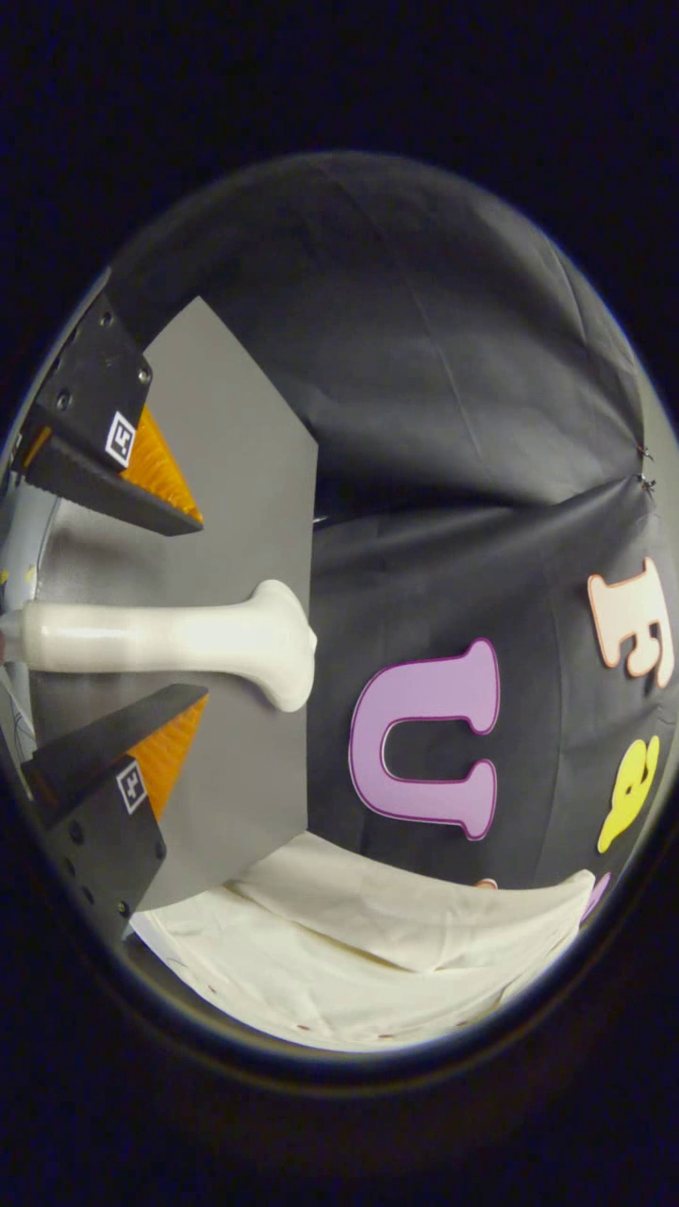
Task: Iron the clothes twice with a garment steamer, once on the left side and once on the right side.
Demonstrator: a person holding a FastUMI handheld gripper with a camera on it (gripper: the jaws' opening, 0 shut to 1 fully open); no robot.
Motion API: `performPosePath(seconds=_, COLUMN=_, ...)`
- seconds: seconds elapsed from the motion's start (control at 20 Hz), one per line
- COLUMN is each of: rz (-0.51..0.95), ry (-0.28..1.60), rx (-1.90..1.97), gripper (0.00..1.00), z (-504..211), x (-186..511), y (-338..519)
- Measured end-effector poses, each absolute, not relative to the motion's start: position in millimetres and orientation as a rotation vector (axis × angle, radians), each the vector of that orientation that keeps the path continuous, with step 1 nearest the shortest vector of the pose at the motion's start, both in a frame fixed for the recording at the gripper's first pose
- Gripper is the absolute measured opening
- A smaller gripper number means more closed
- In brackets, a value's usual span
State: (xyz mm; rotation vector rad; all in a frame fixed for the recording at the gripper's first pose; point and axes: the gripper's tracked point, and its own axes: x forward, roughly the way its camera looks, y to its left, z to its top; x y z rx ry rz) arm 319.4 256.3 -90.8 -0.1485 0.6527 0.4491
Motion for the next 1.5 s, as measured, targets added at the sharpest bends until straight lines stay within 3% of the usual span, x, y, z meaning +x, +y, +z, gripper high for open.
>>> performPosePath(seconds=0.15, rz=0.436, ry=0.728, rx=-0.107, gripper=0.97, z=-106.6, x=333.1, y=259.5)
performPosePath(seconds=0.3, rz=0.417, ry=0.821, rx=-0.059, gripper=0.74, z=-126.3, x=337.1, y=254.3)
performPosePath(seconds=0.5, rz=0.432, ry=0.812, rx=-0.054, gripper=0.44, z=-123.6, x=338.5, y=255.8)
performPosePath(seconds=0.8, rz=0.425, ry=0.699, rx=0.037, gripper=0.41, z=-107.4, x=344.1, y=256.4)
performPosePath(seconds=1.1, rz=0.538, ry=0.468, rx=0.018, gripper=0.4, z=-65.0, x=345.1, y=256.7)
performPosePath(seconds=1.3, rz=0.589, ry=0.433, rx=-0.061, gripper=0.39, z=-34.7, x=342.1, y=261.6)
performPosePath(seconds=1.5, rz=0.544, ry=0.449, rx=-0.065, gripper=0.39, z=-10.1, x=341.7, y=257.4)
